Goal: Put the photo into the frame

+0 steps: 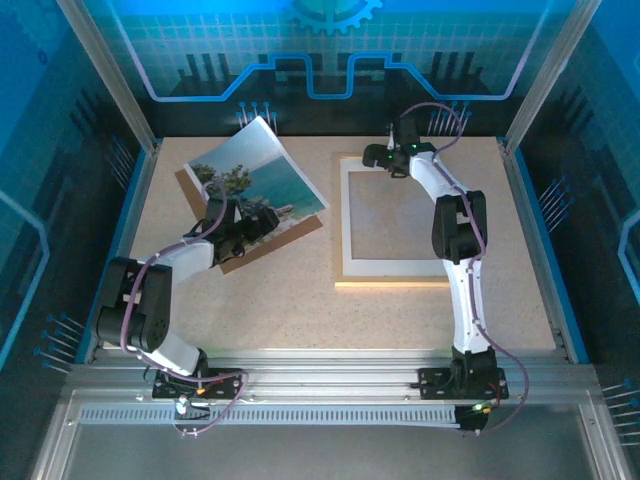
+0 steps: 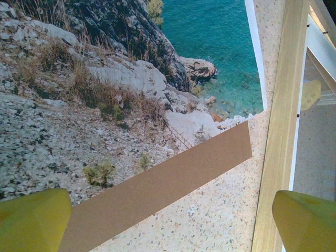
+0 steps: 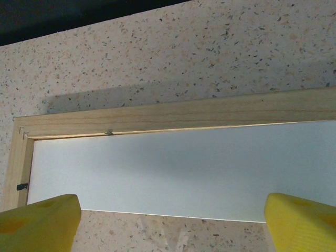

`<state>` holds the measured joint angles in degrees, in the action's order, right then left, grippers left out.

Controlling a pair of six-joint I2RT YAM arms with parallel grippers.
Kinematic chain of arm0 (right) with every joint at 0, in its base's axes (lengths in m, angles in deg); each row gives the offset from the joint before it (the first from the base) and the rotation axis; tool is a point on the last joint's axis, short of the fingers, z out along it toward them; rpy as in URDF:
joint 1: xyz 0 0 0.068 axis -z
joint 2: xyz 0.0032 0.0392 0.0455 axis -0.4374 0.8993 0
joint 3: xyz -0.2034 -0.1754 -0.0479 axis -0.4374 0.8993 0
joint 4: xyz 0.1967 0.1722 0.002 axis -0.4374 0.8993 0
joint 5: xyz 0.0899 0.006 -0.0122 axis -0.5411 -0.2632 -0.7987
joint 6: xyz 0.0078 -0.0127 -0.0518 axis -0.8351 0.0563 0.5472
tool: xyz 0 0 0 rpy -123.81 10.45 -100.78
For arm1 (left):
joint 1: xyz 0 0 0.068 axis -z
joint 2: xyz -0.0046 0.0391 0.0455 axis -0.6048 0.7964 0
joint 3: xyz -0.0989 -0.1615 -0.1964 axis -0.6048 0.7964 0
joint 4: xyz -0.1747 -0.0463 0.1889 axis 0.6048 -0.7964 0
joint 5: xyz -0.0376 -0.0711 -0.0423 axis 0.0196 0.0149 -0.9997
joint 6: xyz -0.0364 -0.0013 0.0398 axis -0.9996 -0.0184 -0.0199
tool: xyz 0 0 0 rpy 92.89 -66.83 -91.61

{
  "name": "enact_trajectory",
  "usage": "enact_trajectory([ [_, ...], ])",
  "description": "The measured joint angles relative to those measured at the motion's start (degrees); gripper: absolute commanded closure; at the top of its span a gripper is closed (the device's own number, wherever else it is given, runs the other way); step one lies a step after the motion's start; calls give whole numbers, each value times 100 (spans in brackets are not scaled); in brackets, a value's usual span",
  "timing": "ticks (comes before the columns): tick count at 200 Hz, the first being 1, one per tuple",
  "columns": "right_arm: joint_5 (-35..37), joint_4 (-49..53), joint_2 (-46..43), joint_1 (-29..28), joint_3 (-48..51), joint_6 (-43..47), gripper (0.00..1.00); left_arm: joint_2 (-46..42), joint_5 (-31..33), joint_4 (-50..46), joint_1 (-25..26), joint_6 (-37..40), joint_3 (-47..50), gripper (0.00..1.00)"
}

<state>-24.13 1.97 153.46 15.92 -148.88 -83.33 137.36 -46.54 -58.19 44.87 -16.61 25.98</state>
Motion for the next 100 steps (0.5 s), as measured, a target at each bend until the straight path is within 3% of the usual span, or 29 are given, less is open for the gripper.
enact_trajectory([
  [100,-221,-114,-105,9,603,-31,10,0,-2,0,0,0,0,1],
])
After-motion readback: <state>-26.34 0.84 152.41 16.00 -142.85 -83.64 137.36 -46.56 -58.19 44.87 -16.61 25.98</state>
